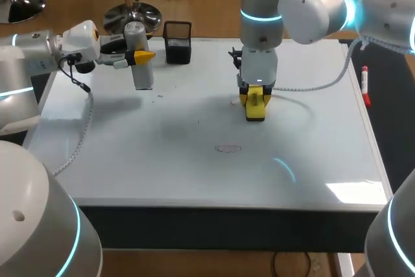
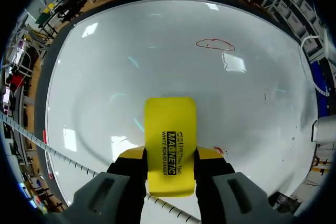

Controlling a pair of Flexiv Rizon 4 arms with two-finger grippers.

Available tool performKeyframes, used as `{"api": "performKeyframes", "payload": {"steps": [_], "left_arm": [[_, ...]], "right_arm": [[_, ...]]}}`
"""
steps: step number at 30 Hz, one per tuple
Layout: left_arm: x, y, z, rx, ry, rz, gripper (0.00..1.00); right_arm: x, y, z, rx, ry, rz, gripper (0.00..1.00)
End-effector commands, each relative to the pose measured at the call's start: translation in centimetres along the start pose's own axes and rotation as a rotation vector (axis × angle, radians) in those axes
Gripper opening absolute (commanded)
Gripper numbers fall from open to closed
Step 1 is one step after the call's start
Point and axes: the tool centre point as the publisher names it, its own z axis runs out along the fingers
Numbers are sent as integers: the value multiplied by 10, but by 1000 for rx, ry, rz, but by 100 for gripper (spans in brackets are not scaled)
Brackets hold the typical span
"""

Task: Pick up the inspection probe, press it on each red-marked spot on the whiteboard one by one, put down the probe, pick up the eraser, and wipe off all the red marks.

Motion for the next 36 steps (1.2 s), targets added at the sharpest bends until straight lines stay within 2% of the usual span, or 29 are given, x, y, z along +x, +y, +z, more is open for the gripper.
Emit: {"api": "performKeyframes", "payload": {"steps": [1,4,8,21,28,36], "left_arm": [[1,-1,1,-1,-5,2,0],[1,-1,1,-1,-5,2,0],[1,-1,1,-1,-5,2,0],[1,-1,1,-1,-5,2,0],[1,-1,1,-1,-5,2,0],[1,-1,1,-1,-5,2,0]], "right_arm": [[-9,9,-11,58,7,-26,0],[-28,12,-20,85,-4,-63,0],[-48,14,-19,84,-35,-100,0],[-83,10,-7,49,-46,-181,0],[-85,3,-4,43,-53,-184,0],[-69,2,11,8,-48,-148,0]]}}
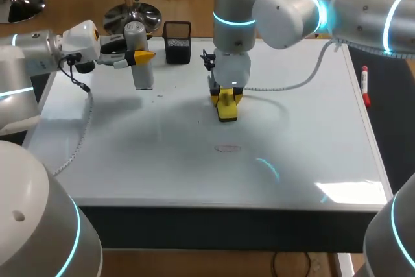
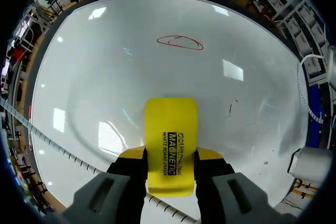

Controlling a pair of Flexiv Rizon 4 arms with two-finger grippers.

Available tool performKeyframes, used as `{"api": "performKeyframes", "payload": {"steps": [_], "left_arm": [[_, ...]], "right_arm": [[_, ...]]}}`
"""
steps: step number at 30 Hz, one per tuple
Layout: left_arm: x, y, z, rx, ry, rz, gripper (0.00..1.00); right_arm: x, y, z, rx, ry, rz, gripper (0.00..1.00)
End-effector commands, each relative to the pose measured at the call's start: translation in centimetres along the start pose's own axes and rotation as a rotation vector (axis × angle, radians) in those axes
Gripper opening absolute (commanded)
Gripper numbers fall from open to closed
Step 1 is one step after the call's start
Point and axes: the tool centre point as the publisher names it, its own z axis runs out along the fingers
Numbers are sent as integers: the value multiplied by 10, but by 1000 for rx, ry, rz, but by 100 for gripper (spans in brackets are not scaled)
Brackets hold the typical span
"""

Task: Pick up the inspection probe, press it on each red-marked spot on the whiteboard one by one, put down the probe, pick up the eraser, and wipe off all the red marks.

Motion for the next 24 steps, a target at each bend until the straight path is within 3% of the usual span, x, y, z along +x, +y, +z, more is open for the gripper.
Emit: {"api": "performKeyframes", "payload": {"steps": [1,24], "left_arm": [[1,-1,1,-1,-5,2,0],[1,-1,1,-1,-5,2,0]], "right_arm": [[12,-3,12,-12,3,9,0],[70,-1,25,-55,51,117,0]]}}
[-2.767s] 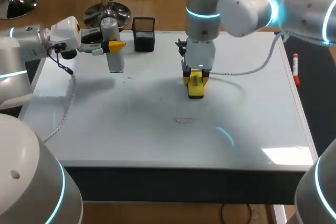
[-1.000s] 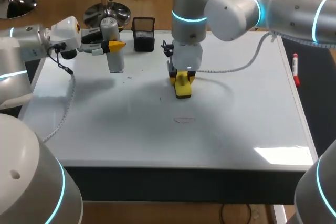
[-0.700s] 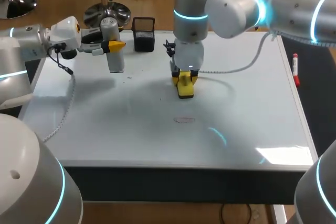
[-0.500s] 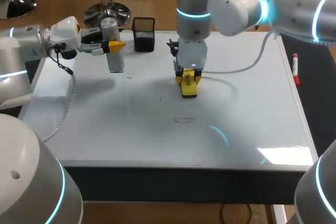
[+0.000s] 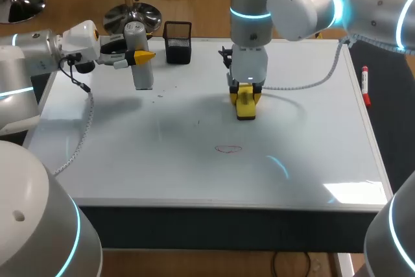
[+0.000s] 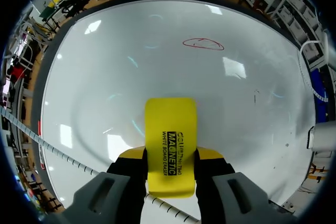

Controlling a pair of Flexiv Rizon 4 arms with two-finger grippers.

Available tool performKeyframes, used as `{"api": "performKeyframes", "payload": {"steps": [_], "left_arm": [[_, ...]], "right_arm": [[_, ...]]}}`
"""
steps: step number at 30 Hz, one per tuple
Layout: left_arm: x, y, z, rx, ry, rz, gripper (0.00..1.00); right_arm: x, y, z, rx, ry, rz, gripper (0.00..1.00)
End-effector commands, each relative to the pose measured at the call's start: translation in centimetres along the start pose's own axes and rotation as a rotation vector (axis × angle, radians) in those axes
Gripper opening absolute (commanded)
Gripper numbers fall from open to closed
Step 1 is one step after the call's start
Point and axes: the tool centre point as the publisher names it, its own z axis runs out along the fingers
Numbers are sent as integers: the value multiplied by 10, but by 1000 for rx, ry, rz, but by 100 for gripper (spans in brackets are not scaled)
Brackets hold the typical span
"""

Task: Pick up the inspection probe, press it on each red-marked spot on the whiteboard one by one, put down the probe, pick up the eraser, and wipe off all the red marks.

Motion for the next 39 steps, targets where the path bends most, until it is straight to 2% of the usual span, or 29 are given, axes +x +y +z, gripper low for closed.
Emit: {"api": "performKeyframes", "payload": {"steps": [1,8,17,23,39], "left_arm": [[1,-1,1,-1,-5,2,0],[1,-1,1,-1,-5,2,0],[1,-1,1,-1,-5,2,0],[1,-1,1,-1,-5,2,0],[1,-1,1,-1,-5,2,0]], "right_arm": [[14,-4,26,-2,11,7,0],[27,-3,15,21,9,41,0],[52,-8,-36,116,-64,83,0],[68,-20,-50,139,-33,98,0],[138,-102,-71,124,4,197,0]]}}
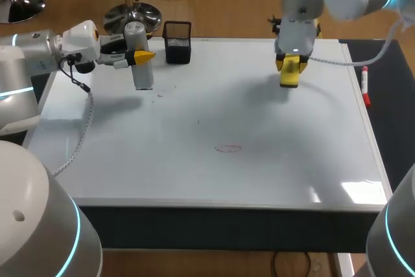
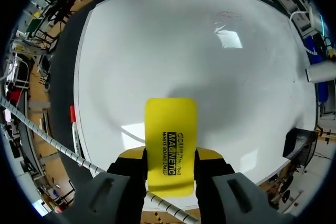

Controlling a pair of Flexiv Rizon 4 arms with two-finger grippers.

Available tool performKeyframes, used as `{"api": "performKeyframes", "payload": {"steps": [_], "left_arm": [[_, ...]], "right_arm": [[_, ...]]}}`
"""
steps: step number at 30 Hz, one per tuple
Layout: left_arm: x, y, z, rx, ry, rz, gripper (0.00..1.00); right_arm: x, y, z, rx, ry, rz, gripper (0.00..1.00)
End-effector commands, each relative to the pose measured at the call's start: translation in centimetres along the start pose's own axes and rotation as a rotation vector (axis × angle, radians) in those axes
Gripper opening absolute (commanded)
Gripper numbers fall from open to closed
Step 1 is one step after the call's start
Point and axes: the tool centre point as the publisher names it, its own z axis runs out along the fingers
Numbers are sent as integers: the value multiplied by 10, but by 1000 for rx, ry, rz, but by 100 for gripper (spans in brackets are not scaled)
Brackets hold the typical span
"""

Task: Pick up the inspection probe, press it on each red-marked spot on the whiteboard one by one, put down the probe, pick up the eraser, and wipe off all the red marks.

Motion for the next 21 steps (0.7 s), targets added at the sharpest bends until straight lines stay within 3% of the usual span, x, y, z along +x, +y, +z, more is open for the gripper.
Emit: {"api": "performKeyframes", "payload": {"steps": [1,9,21], "left_arm": [[1,-1,0,-1,-5,2,0],[1,-1,0,-1,-5,2,0],[1,-1,0,-1,-5,2,0]], "right_arm": [[5,-28,-3,-37,17,17,0],[21,-55,-1,-48,15,84,0],[29,-55,1,-56,5,117,0]]}}
